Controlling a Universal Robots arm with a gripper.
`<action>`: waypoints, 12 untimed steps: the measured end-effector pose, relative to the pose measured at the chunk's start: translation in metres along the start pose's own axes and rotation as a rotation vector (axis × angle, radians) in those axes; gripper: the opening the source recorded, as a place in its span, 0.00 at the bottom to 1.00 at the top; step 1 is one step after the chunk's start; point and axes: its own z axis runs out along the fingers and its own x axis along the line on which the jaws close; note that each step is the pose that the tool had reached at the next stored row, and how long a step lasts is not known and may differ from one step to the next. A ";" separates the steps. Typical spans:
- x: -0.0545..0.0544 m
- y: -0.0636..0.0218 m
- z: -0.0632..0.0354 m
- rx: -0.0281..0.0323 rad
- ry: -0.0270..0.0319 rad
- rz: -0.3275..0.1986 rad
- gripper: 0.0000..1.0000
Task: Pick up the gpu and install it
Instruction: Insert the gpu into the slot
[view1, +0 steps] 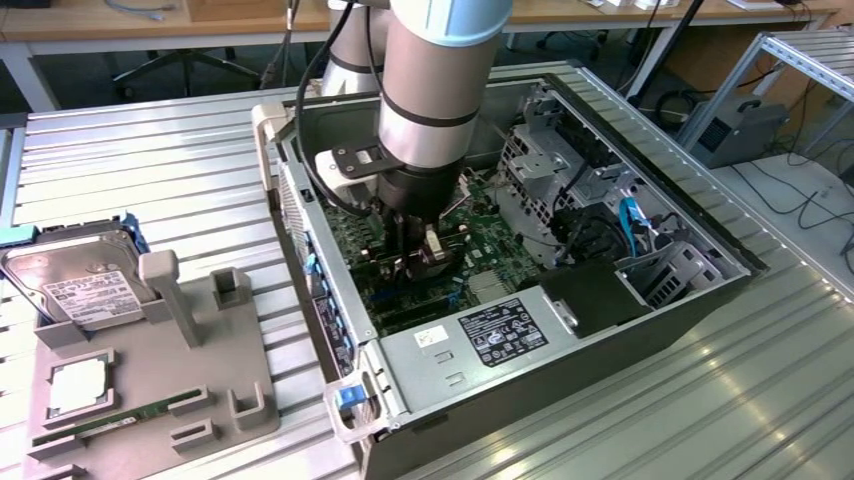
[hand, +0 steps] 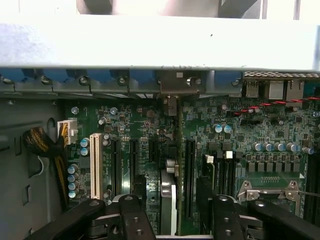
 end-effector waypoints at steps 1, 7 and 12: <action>0.000 -0.0001 -0.0012 0.0001 -0.0002 0.000 0.53; 0.000 0.0000 -0.0013 0.0000 -0.0001 0.000 0.53; 0.000 0.0000 -0.0012 0.0001 -0.0001 0.000 0.53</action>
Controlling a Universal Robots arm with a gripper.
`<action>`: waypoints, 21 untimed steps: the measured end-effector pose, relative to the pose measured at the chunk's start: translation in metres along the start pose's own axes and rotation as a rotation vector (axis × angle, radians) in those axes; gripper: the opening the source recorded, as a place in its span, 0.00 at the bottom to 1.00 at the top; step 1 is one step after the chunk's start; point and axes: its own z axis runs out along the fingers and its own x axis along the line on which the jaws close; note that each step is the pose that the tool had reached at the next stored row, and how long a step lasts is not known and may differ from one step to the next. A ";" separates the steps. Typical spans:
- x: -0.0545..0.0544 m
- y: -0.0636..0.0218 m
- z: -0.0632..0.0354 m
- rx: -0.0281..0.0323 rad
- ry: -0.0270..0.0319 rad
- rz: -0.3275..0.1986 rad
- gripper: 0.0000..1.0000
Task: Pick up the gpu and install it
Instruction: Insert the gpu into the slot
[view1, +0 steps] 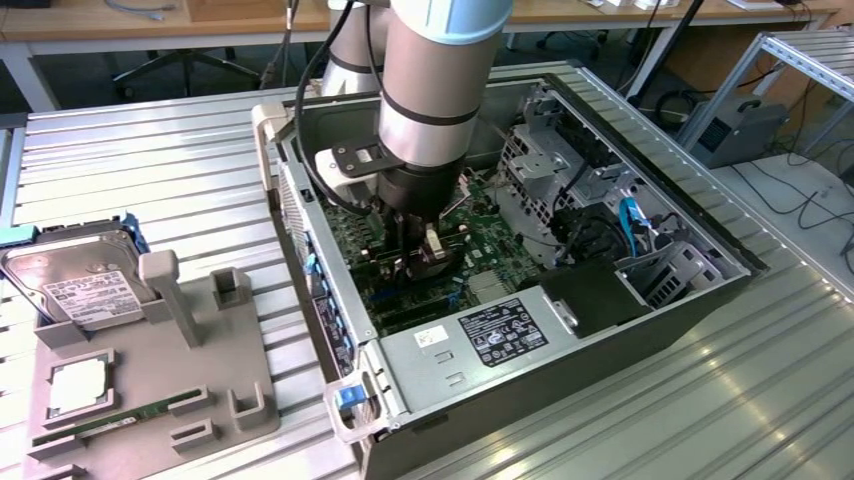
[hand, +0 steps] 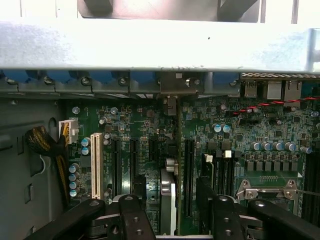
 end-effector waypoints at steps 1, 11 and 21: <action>-0.001 0.0000 0.0000 -0.0001 -0.0007 0.000 0.53; -0.005 -0.0114 0.0013 0.0001 -0.0107 0.000 0.53; -0.010 -0.0115 0.0019 0.0002 -0.0107 0.002 0.53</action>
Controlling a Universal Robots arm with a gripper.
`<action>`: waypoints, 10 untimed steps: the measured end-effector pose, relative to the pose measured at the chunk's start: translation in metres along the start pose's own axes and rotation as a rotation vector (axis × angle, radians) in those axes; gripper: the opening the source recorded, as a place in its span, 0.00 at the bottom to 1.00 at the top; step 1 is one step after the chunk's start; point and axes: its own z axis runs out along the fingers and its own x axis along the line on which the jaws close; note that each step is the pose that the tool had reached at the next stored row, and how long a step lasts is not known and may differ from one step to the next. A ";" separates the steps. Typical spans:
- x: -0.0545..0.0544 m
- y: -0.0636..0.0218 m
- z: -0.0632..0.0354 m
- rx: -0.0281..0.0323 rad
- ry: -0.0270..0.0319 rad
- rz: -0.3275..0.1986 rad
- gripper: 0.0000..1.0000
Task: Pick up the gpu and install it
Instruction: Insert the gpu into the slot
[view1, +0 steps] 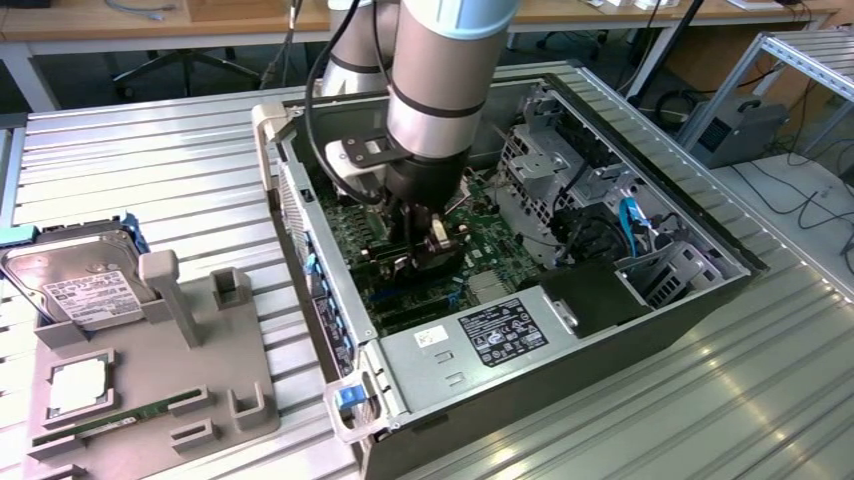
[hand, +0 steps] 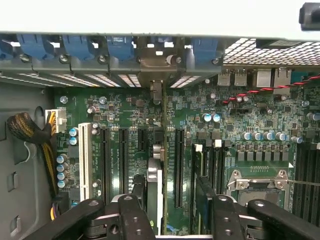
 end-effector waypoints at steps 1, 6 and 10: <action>0.000 -0.0001 0.0000 0.0000 0.0001 0.000 0.53; -0.002 0.0001 0.0002 0.0000 0.0001 0.001 0.53; -0.003 -0.0001 0.0003 0.0001 0.0000 0.003 0.53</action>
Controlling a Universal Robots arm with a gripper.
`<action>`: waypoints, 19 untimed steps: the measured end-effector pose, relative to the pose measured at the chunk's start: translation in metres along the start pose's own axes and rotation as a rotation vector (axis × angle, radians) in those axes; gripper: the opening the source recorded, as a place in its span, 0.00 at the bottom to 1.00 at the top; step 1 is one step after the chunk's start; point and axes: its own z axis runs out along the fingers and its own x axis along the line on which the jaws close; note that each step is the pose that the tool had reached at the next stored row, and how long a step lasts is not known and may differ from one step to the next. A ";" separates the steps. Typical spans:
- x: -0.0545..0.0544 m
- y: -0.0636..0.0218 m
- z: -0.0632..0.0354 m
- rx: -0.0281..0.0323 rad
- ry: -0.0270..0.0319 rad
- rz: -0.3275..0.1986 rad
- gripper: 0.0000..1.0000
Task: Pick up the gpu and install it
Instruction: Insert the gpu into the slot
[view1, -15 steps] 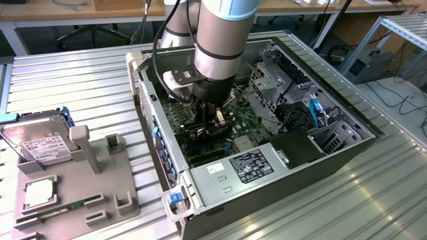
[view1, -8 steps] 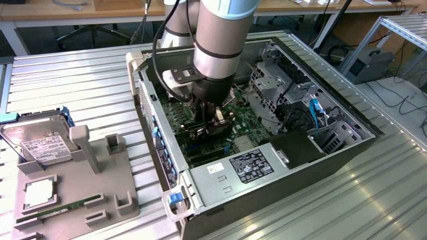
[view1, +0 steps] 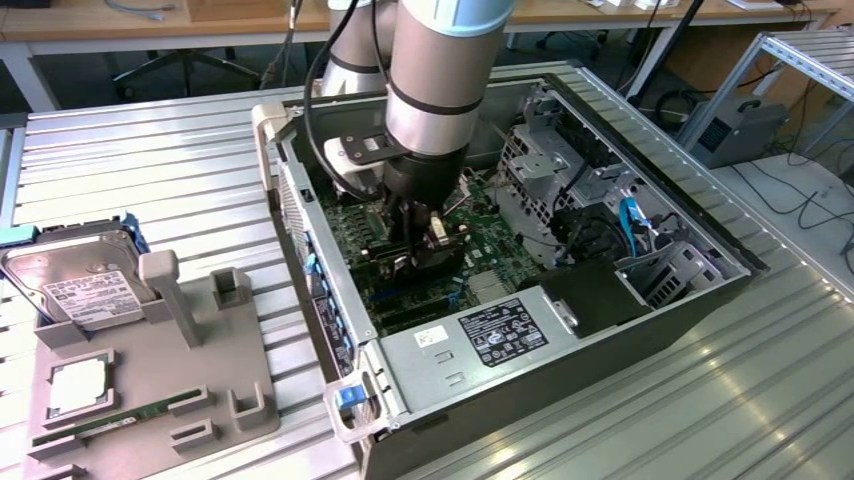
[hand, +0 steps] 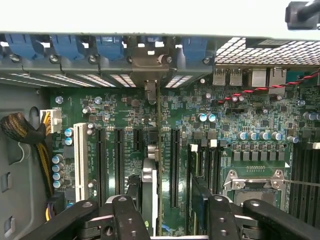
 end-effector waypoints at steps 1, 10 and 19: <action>0.000 0.0000 0.0000 0.0001 -0.0001 0.000 0.53; 0.001 0.0001 0.0000 0.0001 -0.0005 0.002 0.53; 0.011 0.0002 -0.0003 0.0002 -0.0017 0.002 0.53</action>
